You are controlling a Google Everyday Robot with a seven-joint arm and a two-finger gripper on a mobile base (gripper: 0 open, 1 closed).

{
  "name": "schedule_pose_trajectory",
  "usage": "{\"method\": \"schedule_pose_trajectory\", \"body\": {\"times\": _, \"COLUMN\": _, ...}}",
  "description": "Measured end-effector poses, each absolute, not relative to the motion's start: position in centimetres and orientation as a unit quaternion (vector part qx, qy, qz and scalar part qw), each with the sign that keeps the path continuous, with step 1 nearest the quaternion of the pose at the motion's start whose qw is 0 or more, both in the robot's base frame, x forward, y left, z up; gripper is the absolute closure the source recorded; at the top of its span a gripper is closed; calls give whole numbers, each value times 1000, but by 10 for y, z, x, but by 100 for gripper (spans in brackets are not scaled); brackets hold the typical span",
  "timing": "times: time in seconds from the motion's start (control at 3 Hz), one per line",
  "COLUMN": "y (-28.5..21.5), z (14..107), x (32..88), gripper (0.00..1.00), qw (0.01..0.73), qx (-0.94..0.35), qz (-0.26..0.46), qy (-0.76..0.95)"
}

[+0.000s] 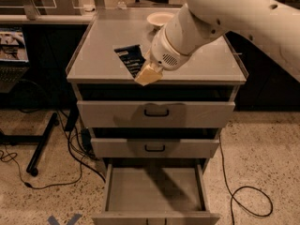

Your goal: Place rxbar blueberry into bottom drawer

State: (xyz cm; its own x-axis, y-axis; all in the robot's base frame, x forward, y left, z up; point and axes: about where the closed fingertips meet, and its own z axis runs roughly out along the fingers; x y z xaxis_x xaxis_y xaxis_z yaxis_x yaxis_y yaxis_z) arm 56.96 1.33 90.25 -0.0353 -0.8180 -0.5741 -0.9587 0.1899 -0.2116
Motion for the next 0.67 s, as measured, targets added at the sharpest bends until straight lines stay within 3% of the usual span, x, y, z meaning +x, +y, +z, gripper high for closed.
{"method": "schedule_pose_trajectory", "body": {"times": 0.67, "y": -30, "z": 838, "x": 544, "gripper": 100, "qw": 324, "qx": -542, "qz": 89, "qy": 770}}
